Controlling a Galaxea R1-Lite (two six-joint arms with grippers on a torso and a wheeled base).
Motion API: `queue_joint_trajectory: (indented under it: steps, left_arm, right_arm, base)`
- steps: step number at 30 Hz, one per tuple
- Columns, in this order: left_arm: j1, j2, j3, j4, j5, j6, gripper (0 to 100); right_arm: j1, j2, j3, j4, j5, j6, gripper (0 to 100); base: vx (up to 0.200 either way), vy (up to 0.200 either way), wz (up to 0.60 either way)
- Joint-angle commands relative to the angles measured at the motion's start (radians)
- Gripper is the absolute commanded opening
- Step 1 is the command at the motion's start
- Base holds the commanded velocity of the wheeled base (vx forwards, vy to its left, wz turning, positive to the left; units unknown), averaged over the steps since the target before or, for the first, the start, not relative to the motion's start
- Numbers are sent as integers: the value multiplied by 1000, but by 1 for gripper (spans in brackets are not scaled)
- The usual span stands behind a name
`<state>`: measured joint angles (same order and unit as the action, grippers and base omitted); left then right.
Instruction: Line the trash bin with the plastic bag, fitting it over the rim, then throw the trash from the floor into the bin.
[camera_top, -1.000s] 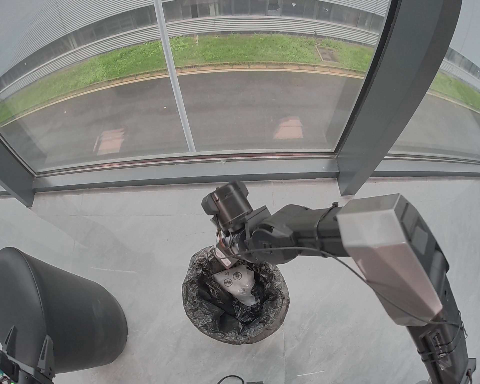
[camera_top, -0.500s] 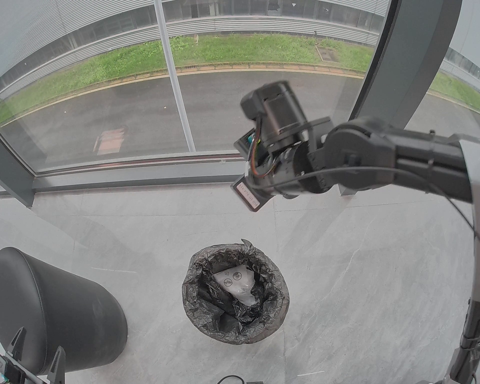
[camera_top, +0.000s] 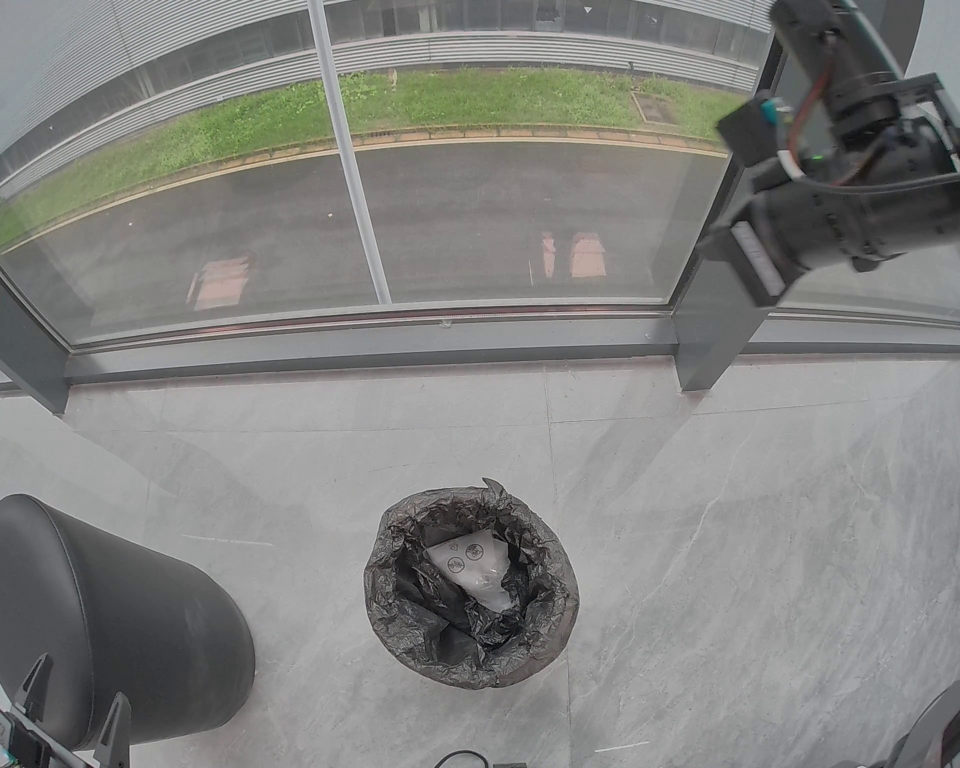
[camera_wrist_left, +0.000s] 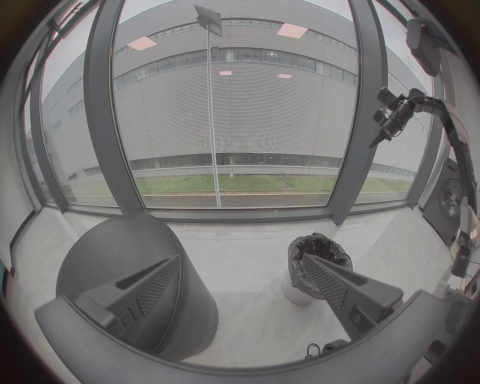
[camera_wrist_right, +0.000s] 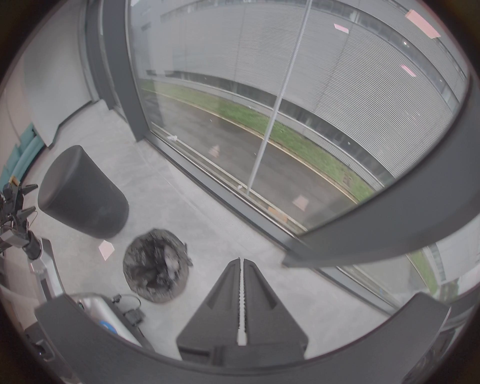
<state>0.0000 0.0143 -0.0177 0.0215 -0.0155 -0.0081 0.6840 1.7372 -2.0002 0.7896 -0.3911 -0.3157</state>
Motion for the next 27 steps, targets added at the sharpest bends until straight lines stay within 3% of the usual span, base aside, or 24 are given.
queue_joint_trajectory:
  steps: [1, 7, 9, 10, 15, 24, 27]
  left_arm:
    - [0, -13, 12, -2, 0, 0, 100]
    - [0, -13, 12, 0, 0, 0, 100]
    - [0, -13, 12, 0, 0, 0, 100]
    - [0, -13, 12, 0, 0, 0, 100]
    - [0, -13, 12, 0, 0, 0, 100]
    - [0, -13, 12, 0, 0, 0, 100]
    - [0, -13, 12, 0, 0, 0, 100]
  right_arm:
    - [-181, -260, 0, 192, 8, -3, 0]
    - [-334, -433, 0, 451, 11, -20, 0]
    - [-340, -446, 0, 473, 11, -19, 0]
    - [-382, -499, 0, 580, 11, -19, 0]
    - [-501, -639, 0, 778, 14, -16, 0]
    - [-650, -1081, 0, 751, 14, -14, 0]
    - [-690, -1248, 0, 668, 29, -14, 0]
  base:
    - [0, 0, 0]
    - [0, 0, 0]
    - [0, 0, 0]
    - [0, 0, 0]
    - [0, 0, 0]
    - [0, 0, 0]
    - [0, 0, 0]
